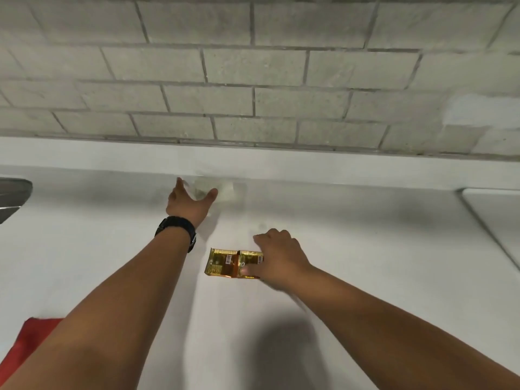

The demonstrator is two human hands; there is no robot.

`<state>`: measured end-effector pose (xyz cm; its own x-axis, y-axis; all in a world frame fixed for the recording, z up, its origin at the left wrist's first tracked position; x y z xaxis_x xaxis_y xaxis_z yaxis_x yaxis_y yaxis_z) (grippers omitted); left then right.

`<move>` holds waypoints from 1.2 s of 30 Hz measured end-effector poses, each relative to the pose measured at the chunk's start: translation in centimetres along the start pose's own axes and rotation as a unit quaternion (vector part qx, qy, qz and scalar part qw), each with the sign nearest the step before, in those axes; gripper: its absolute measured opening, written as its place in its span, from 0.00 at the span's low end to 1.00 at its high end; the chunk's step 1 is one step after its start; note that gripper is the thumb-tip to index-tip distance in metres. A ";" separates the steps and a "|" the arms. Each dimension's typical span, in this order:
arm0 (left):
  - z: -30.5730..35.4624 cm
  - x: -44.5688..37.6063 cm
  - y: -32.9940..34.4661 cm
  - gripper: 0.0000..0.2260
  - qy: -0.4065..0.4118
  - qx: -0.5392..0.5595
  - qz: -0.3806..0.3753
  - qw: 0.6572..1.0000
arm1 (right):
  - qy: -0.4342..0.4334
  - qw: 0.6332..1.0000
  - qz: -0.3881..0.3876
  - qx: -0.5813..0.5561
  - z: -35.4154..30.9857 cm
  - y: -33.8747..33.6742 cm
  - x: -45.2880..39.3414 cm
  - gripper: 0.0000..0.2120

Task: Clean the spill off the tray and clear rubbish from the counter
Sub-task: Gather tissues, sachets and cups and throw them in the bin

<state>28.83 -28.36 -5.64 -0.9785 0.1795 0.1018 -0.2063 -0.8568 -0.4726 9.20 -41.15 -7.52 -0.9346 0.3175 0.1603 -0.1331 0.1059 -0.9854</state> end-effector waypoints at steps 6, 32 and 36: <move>-0.2 -2.2 2.2 0.45 -0.036 -0.039 -0.013 0.998 | -0.001 0.997 0.061 0.056 -1.1 0.7 -0.5 0.30; 3.7 12.1 5.9 0.21 0.086 0.100 -0.056 0.990 | 0.217 0.923 0.094 -0.305 10.6 -0.5 9.2 0.03; 5.0 15.3 7.2 0.18 0.120 0.078 -0.078 0.987 | 0.241 0.907 0.119 -0.325 13.3 -0.7 13.0 0.02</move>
<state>12.36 -34.21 -3.11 -0.9111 0.4083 -0.0557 -0.3701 -0.8702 -0.3253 -7.19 -49.64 -5.49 -0.6384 0.7622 0.1071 0.4227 0.4635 -0.7788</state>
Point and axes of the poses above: each hand's wrist, its own x-axis away from the middle knuckle, its own y-axis out of the palm, z = x × y, the point moved 6 cm from there along -x, towards the middle knuckle, and after that the axes turned 15 degrees about x, right-handed, at the moved point
